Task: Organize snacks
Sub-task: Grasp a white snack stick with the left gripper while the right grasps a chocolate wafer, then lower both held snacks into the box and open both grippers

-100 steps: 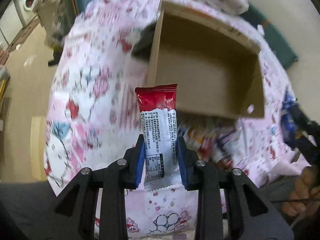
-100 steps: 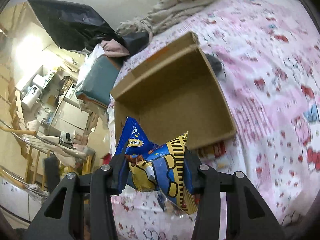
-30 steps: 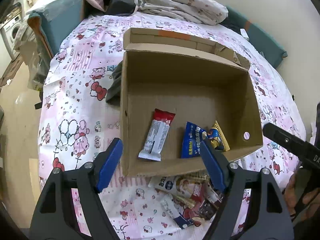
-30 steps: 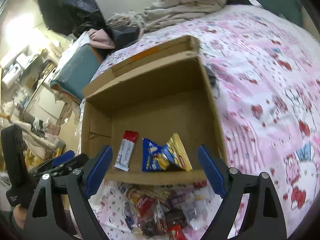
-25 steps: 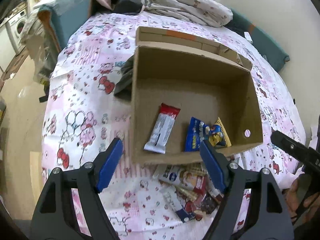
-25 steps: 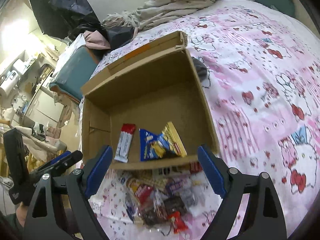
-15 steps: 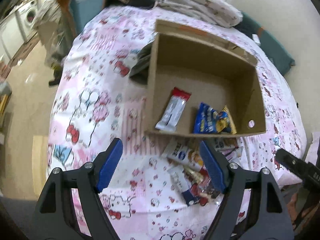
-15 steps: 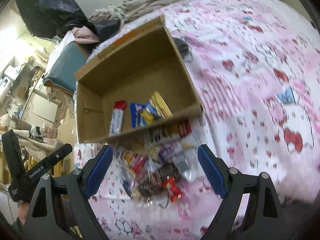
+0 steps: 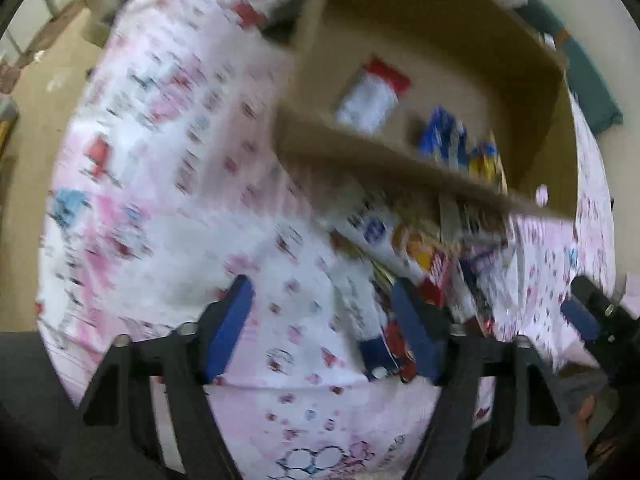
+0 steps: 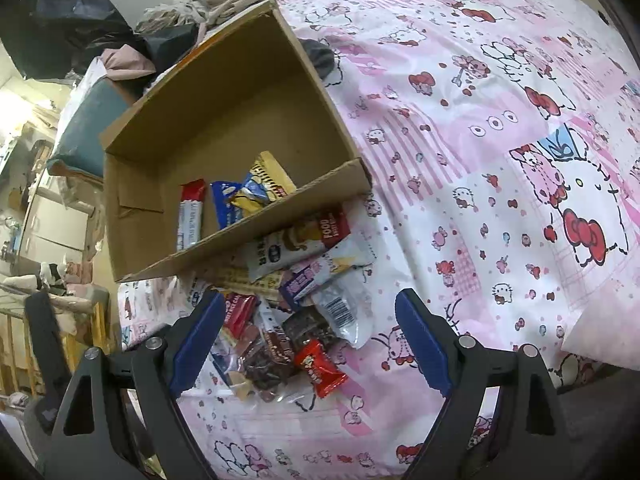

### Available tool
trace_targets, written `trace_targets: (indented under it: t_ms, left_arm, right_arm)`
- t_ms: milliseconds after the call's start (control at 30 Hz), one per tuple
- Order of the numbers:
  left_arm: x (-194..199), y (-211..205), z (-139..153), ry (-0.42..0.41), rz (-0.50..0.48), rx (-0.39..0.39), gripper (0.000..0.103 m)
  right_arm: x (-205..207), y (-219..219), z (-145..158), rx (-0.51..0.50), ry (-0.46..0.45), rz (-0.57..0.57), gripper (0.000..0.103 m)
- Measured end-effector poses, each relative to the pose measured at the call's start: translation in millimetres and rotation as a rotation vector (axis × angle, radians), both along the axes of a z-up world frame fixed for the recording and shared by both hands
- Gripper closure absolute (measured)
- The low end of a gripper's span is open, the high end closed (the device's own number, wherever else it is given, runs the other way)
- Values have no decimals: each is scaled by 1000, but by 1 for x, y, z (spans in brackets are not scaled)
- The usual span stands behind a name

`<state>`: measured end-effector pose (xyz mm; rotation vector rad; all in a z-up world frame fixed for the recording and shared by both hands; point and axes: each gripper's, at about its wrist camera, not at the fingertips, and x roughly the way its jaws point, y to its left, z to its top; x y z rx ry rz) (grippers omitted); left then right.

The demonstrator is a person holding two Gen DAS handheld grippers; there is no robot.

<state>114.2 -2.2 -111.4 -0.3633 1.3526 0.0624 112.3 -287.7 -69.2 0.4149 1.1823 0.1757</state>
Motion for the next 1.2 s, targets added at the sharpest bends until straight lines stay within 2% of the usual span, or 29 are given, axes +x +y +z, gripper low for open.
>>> trace_targets:
  t_ms: [67,200,233,267,300,333,433,500,533,667,767,867,1000,1200]
  left_arm:
    - [3,-15,-12,36,-57,-8,49]
    - [6,-27,-29,77,-96,20,53]
    - [5,-27,-32,92,-101,36,62]
    - [5,-28,-34,104,-118,67,78]
    - [4,-30,-33,116,-143,125,86]
    - [4,-31,-32,124,-156,140,90]
    - [0,-20,-25,124,-132,100,90]
    - [-3,-11,-16,104,-119,93,90]
    - [-5,-7,-12,95,-114,85,90]
    - [-12,4,6,48,-101,90,90]
    - [-13,7,11,33,-99,99,90]
    - [-16,12,15,29,-96,101,90]
    - [-19,5,17,18,-95,110,90]
    - [-14,6,21,6,-110,133,90]
  right_arm:
    - [1,-2,-1,-4,3,-5,14]
    - [1,-4,-3,-8,15,-13,14]
    - [1,-3,-4,-10,20,-11,14]
    - [1,-2,-6,-10,25,-1,14]
    - [2,0,-7,-5,28,14,14]
    - [3,1,-9,-4,32,24,14]
    - [5,8,-16,7,66,65,20]
    - [6,19,-23,28,100,115,34]
    - [6,26,-25,25,108,151,37]
    - [9,65,-37,-44,128,308,52]
    - [12,85,-53,-106,152,371,57]
    - [11,98,-59,-177,136,418,83]
    - [7,89,-43,-122,84,401,83]
    - [0,66,-26,-60,62,335,83]
